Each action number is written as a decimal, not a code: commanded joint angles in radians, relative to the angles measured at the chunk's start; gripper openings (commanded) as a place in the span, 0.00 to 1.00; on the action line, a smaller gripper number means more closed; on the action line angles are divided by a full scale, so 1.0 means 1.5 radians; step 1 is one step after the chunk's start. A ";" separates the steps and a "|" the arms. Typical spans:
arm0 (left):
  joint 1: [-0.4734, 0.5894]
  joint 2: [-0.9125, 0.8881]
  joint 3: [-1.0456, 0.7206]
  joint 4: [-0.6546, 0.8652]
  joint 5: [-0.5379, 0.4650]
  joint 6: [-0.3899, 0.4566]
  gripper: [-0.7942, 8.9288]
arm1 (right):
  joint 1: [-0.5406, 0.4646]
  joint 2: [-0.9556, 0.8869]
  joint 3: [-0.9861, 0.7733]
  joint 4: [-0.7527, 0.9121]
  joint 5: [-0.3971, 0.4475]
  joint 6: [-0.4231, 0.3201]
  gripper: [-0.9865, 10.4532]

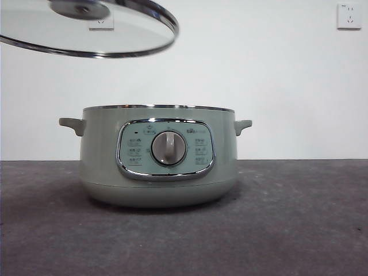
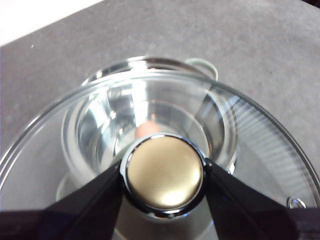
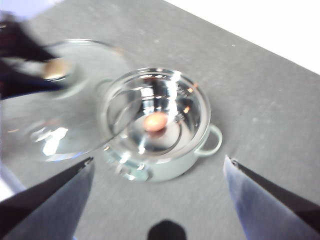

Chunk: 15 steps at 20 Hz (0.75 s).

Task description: Pick up the egg,open the lid,put the egg in the pot,close the lid

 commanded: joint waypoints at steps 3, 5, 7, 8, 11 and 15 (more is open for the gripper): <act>-0.019 0.071 0.012 0.122 0.018 -0.005 0.07 | 0.001 -0.139 -0.176 -0.016 0.024 0.054 0.47; -0.026 0.113 0.012 0.157 0.018 -0.005 0.07 | 0.001 -0.207 -0.272 -0.013 0.047 0.085 0.47; -0.033 0.149 0.012 0.198 0.018 -0.005 0.07 | 0.001 -0.274 -0.363 0.011 0.049 0.121 0.47; -0.035 0.164 0.012 0.219 0.018 -0.010 0.07 | 0.001 -0.312 -0.406 0.022 0.050 0.141 0.47; -0.035 0.194 0.012 0.263 0.018 -0.018 0.07 | 0.001 -0.384 -0.493 0.030 0.051 0.185 0.47; -0.035 0.225 0.012 0.287 0.017 -0.017 0.07 | 0.001 -0.434 -0.576 0.031 0.067 0.215 0.47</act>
